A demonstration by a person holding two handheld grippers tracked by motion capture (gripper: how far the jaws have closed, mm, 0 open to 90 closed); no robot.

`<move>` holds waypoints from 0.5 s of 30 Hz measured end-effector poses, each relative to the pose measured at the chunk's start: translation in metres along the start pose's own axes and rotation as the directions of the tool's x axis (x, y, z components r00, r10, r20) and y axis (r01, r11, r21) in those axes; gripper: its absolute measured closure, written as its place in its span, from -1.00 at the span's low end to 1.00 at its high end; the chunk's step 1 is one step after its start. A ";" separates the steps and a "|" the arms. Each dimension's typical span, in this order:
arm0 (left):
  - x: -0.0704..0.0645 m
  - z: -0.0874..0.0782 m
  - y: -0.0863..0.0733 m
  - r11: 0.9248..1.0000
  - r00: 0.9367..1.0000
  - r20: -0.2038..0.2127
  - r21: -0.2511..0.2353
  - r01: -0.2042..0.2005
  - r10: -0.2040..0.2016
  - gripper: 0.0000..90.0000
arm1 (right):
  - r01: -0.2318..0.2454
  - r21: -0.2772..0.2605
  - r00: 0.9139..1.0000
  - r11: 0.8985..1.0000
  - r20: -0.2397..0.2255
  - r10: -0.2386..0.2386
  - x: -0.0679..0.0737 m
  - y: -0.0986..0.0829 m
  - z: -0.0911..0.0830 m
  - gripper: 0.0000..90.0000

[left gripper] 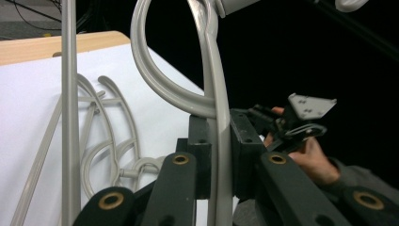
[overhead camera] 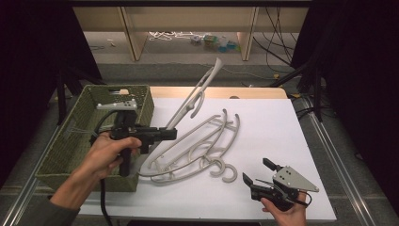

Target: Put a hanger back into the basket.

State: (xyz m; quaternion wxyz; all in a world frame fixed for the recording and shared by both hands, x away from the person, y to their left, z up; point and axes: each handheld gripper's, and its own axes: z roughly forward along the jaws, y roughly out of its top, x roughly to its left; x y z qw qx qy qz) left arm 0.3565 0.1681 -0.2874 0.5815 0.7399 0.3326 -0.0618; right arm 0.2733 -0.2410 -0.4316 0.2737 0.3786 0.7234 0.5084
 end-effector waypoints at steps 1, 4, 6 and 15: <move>0.000 -0.004 0.003 1.000 1.000 -0.008 -0.001 0.004 -0.004 0.81 | 0.002 -0.009 1.000 1.000 0.004 -0.002 0.000 0.000 0.001 -0.63; 0.003 -0.017 0.008 1.000 0.999 -0.051 0.001 -0.011 0.011 0.81 | 0.001 -0.004 1.000 1.000 0.003 -0.001 0.000 0.000 0.001 -0.63; 0.007 -0.027 0.010 1.000 0.997 -0.072 -0.008 -0.003 0.003 0.81 | 0.002 0.005 1.000 1.000 0.007 -0.002 0.000 0.000 0.000 -0.62; 0.031 -0.067 0.011 1.000 0.985 -0.173 -0.026 -0.007 0.002 0.81 | -0.005 0.005 1.000 1.000 0.006 0.005 0.000 0.000 0.001 -0.63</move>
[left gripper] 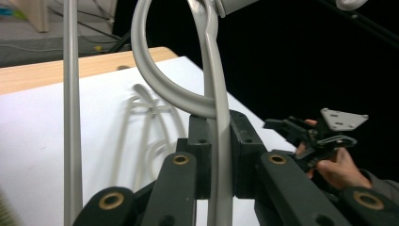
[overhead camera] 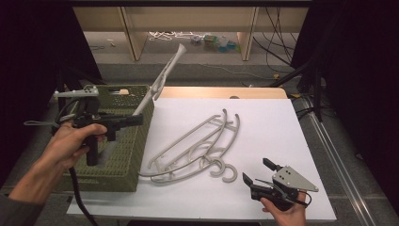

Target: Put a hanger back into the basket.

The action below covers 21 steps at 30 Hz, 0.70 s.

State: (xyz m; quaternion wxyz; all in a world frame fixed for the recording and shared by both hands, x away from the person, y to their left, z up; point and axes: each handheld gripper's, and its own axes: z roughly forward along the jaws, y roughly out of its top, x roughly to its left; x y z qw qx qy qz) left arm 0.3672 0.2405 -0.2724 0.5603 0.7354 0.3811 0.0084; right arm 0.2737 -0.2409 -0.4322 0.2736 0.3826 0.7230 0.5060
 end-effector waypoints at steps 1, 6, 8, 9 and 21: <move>0.004 -0.003 -0.001 1.000 1.000 -0.013 0.006 0.001 -0.001 0.81 | 0.004 -0.003 1.000 1.000 0.002 -0.004 0.000 0.000 0.000 -0.63; 0.026 -0.018 -0.011 1.000 0.998 -0.063 -0.011 0.023 -0.024 0.81 | 0.001 -0.010 1.000 1.000 -0.008 -0.001 0.000 -0.001 0.002 -0.63; 0.037 -0.025 -0.016 0.999 0.996 -0.087 -0.012 0.035 -0.036 0.81 | 0.011 -0.002 1.000 1.000 -0.002 -0.011 0.000 0.000 0.001 -0.62; 0.043 -0.029 -0.019 0.999 0.994 -0.104 -0.008 0.040 -0.040 0.81 | 0.010 0.000 1.000 1.000 -0.003 -0.010 0.000 0.000 0.001 -0.63; 0.085 -0.056 -0.046 0.998 0.981 -0.192 0.060 0.027 -0.015 0.81 | 0.001 -0.006 1.000 1.000 -0.011 -0.001 0.000 -0.002 0.005 -0.63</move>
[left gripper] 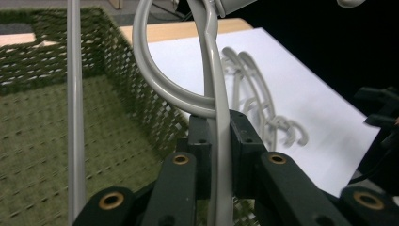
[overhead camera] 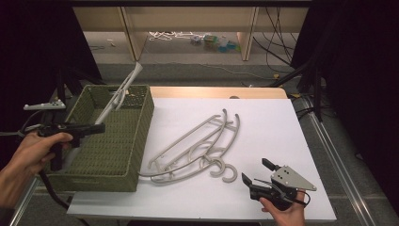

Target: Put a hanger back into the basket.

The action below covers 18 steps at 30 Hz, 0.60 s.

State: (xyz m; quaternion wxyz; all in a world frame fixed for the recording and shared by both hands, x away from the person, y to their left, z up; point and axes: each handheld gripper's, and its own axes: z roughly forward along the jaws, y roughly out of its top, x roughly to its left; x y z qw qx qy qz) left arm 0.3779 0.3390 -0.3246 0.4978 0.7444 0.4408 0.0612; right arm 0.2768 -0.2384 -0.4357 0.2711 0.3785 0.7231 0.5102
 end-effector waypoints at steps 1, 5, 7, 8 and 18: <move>0.003 0.000 -0.002 1.000 1.000 -0.008 0.009 -0.013 0.013 0.81 | 0.000 0.000 1.000 1.000 0.000 0.000 0.000 0.000 0.000 -0.63; 0.016 0.002 -0.010 0.998 1.000 0.001 0.054 -0.017 0.017 0.81 | 0.008 0.019 1.000 1.000 0.015 -0.008 0.000 0.000 -0.001 -0.63; 0.019 0.004 -0.012 0.995 0.999 -0.011 0.087 -0.045 0.046 0.81 | 0.007 0.016 1.000 1.000 0.015 -0.007 0.000 0.000 -0.001 -0.63; 0.021 0.005 -0.013 0.994 0.999 -0.010 0.095 -0.052 0.054 0.81 | 0.006 0.017 1.000 1.000 0.014 -0.007 0.000 0.000 -0.001 -0.63; 0.031 0.014 -0.015 0.970 0.991 -0.028 0.211 -0.120 0.128 0.81 | 0.011 0.022 1.000 1.000 0.014 -0.012 0.000 0.000 -0.001 -0.62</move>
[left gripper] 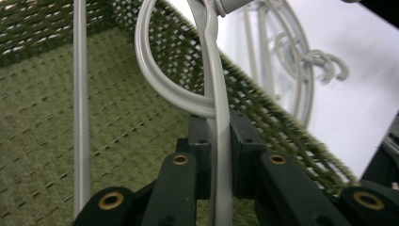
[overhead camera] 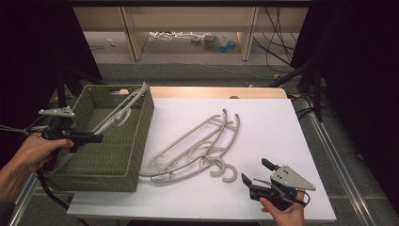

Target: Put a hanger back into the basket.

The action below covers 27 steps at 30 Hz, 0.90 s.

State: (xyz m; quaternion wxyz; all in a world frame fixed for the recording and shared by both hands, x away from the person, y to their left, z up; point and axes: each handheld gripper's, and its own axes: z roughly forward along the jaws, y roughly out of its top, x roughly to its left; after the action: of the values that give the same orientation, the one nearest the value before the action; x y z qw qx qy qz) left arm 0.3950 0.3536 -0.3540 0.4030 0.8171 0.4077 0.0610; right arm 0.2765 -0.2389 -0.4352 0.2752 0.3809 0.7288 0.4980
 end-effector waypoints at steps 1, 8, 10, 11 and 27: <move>0.000 0.000 0.000 1.000 1.000 0.000 0.000 0.000 0.000 0.81 | 0.000 0.000 1.000 1.000 0.000 0.000 0.000 0.000 0.000 -0.62; 0.011 0.001 -0.005 0.997 1.000 -0.017 0.077 -0.013 0.014 0.81 | -0.002 0.007 1.000 1.000 -0.006 0.002 0.000 0.000 0.000 -0.62; 0.012 0.005 -0.006 0.995 0.999 -0.025 0.095 -0.021 0.023 0.81 | -0.008 0.008 1.000 1.000 -0.004 0.008 0.000 0.000 0.000 -0.62; 0.013 0.006 -0.006 0.995 0.999 -0.022 0.101 -0.022 0.024 0.81 | 0.001 0.011 1.000 1.000 -0.006 -0.001 0.000 0.000 0.000 -0.62; 0.020 0.039 -0.017 0.934 0.992 -0.012 0.337 -0.118 0.129 0.78 | 0.000 0.010 1.000 1.000 -0.012 0.000 0.000 -0.001 0.001 -0.62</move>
State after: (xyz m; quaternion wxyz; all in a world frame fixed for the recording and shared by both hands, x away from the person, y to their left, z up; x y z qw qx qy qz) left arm 0.4148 0.3497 -0.3965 0.2465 0.8965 0.3668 0.0299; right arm 0.2771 -0.2385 -0.4362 0.2690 0.3793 0.7330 0.4965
